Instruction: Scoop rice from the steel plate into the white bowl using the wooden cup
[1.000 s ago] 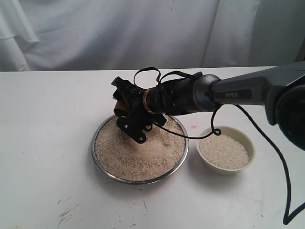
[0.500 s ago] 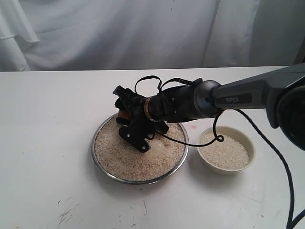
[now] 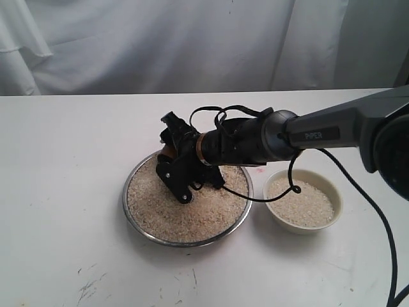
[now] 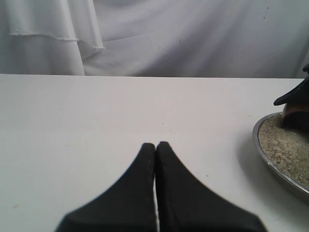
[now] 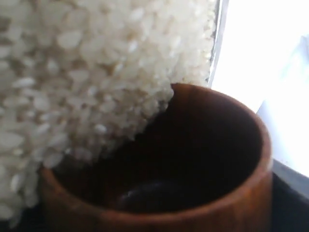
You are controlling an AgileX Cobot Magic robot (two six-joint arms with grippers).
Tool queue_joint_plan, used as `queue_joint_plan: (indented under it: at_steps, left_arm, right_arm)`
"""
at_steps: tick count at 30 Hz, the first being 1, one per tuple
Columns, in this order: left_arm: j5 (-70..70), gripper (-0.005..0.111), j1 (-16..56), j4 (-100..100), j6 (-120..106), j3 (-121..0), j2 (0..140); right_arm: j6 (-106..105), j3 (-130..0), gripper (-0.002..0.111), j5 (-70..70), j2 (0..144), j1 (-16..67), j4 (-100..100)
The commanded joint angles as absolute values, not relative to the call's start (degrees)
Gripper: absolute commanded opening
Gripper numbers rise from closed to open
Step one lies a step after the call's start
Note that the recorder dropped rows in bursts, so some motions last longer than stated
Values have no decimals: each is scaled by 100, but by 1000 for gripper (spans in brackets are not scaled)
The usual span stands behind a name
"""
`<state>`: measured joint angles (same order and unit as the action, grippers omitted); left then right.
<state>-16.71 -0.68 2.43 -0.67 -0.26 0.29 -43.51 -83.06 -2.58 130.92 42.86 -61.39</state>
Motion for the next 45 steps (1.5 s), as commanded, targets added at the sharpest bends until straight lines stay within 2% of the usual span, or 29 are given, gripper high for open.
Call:
queue_joint_plan:
  at_steps: [1,20,45]
  left_arm:
    - [-1634,0,-60,248,-49,0,0]
    - [-1634,0,-60,248,-49,0,0]
    - [-1634,0,-60,248,-49,0,0]
  right_arm:
    - [-4310,-8177,0,-42,13188,4335,-5988]
    - [-4849,-8177,0,655,13030,4556,-4630]
    - [-8683,-8177,0,1882,12998,4569,-428]
